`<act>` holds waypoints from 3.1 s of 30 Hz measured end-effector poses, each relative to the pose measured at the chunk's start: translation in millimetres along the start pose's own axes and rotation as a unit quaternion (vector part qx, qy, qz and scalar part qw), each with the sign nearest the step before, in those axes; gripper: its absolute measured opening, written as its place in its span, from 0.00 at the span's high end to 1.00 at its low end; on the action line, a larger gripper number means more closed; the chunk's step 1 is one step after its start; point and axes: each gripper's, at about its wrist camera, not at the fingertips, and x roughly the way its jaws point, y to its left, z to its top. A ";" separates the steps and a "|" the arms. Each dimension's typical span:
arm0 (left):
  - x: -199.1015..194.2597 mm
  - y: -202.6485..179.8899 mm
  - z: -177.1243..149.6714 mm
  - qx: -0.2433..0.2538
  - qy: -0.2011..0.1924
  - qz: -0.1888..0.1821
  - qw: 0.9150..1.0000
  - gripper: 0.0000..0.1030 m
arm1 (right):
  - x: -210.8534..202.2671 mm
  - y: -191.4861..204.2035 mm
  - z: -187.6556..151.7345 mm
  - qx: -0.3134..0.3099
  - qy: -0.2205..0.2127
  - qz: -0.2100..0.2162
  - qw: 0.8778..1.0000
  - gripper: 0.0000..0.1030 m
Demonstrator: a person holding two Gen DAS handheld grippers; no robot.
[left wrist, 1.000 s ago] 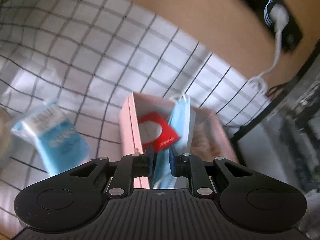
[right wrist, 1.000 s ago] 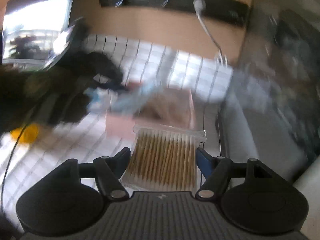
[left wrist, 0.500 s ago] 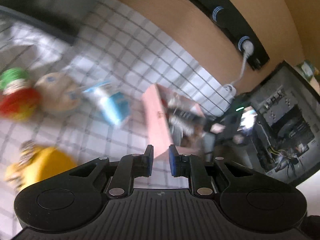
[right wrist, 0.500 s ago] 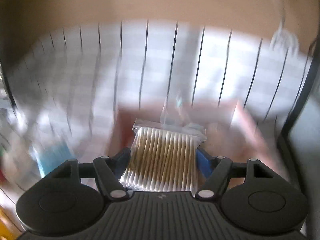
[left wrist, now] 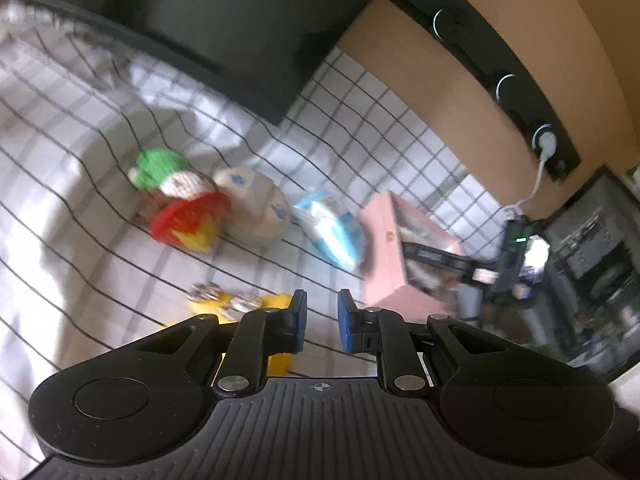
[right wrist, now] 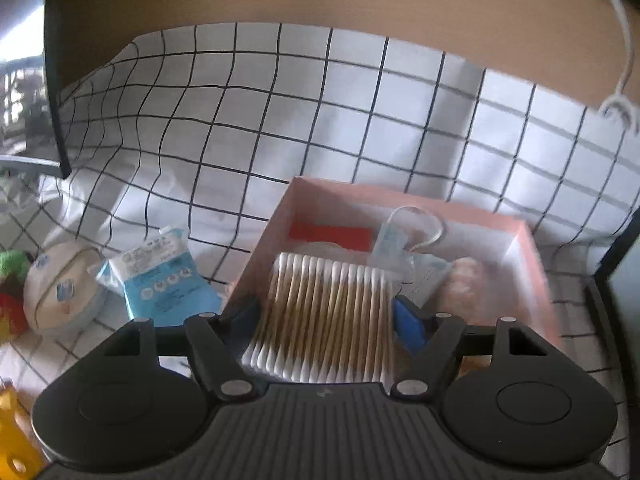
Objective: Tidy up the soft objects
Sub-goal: 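Carry the mask with the left tool while the right carries the cotton swab pack into the box, then grasp the blue wipes packet with the right tool, then grasp the beige round zip pouch with the left tool while the right holds the wipes packet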
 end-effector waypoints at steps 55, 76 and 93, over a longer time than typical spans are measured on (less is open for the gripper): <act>99.7 40.5 124.2 0.039 0.068 0.060 0.995 0.83 | -162.7 51.7 -172.6 -0.082 0.089 -0.023 0.992 0.46; 209.8 130.7 154.8 -0.116 0.186 -0.075 0.973 0.83 | -176.8 24.1 -196.7 -0.016 0.091 -0.060 0.994 0.42; 236.8 96.4 154.9 -0.032 0.267 -0.060 0.961 0.50 | -171.0 26.3 -196.5 -0.016 0.082 -0.065 0.994 0.41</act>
